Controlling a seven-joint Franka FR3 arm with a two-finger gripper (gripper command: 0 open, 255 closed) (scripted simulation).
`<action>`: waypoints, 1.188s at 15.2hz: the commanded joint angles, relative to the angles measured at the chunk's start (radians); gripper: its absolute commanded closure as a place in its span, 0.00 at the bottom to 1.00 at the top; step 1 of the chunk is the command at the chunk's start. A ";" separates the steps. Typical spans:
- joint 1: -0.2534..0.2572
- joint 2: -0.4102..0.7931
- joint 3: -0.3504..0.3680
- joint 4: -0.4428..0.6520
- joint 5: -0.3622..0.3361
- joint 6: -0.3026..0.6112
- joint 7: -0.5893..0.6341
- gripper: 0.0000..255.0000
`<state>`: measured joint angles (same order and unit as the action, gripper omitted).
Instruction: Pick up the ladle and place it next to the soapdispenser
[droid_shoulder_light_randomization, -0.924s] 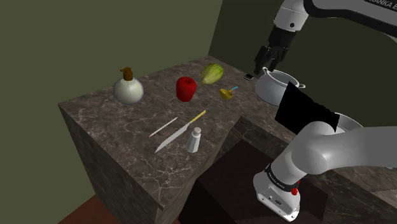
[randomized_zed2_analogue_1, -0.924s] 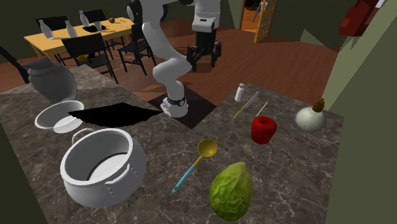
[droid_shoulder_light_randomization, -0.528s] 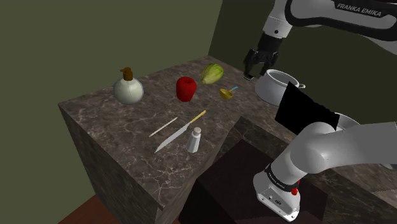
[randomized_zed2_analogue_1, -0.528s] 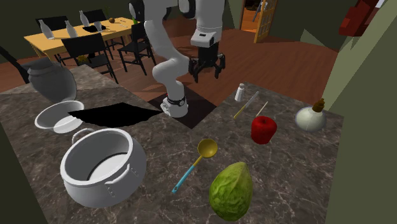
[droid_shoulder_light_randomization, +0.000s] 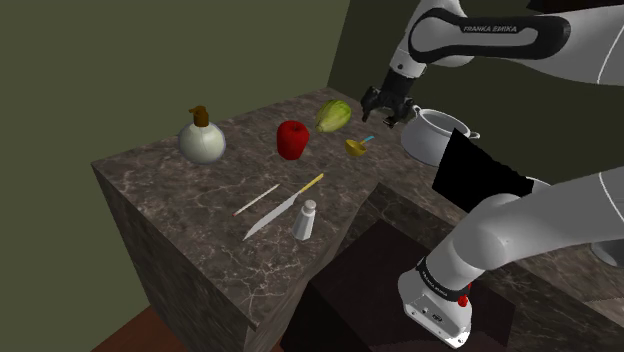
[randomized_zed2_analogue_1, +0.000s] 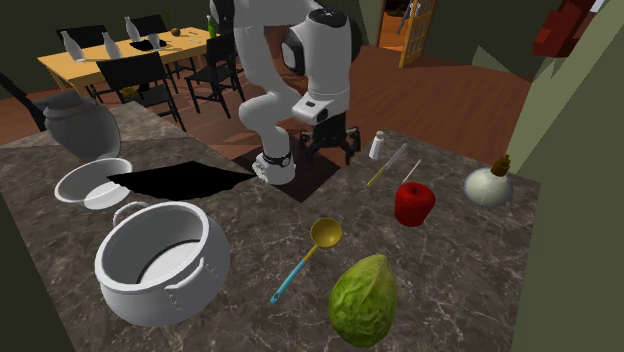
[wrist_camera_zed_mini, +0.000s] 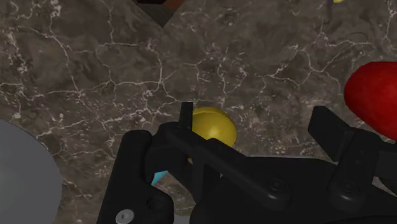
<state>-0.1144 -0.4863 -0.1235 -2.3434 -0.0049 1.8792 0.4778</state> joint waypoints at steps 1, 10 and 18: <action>-0.021 0.055 -0.016 0.007 0.016 0.058 0.045 0.00; -0.092 0.309 -0.094 0.037 0.123 0.314 0.208 0.00; -0.127 0.489 -0.141 0.063 0.248 0.477 0.265 0.00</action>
<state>-0.2417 -0.0120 -0.2640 -2.2825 0.2332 2.3424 0.7422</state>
